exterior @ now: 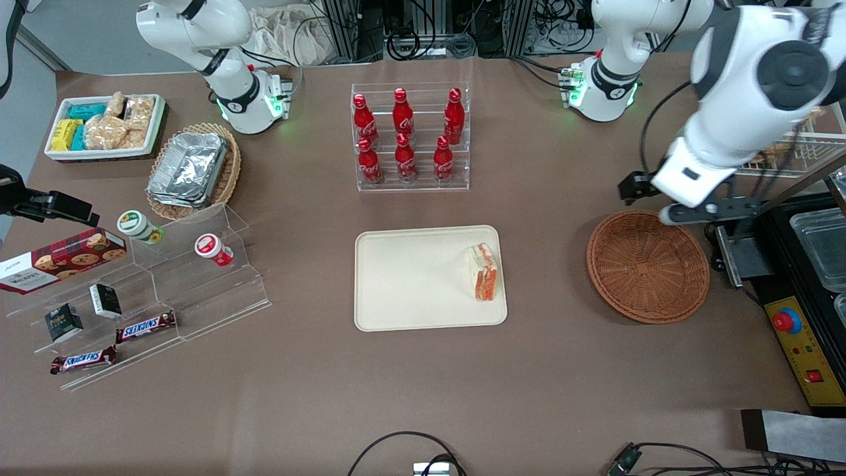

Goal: Place sandwich from basket to tray

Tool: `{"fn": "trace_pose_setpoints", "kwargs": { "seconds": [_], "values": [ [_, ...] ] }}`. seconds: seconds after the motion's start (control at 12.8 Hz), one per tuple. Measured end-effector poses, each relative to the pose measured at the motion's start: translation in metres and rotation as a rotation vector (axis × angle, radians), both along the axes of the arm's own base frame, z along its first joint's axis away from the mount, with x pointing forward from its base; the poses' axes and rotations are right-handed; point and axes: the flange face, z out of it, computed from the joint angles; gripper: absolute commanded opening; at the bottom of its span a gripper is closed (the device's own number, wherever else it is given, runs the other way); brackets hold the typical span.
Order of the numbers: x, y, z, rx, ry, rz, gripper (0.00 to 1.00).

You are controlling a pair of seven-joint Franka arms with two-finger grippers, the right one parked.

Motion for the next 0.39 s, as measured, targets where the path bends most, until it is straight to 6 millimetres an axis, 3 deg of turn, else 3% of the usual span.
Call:
{"fn": "trace_pose_setpoints", "kwargs": {
  "seconds": [0.16,0.39],
  "values": [
    [0.004,0.019,0.003,-0.007,-0.003,-0.003,1.0],
    [0.009,0.032,0.017,-0.019,-0.026,-0.043,1.0]
  ]
}}
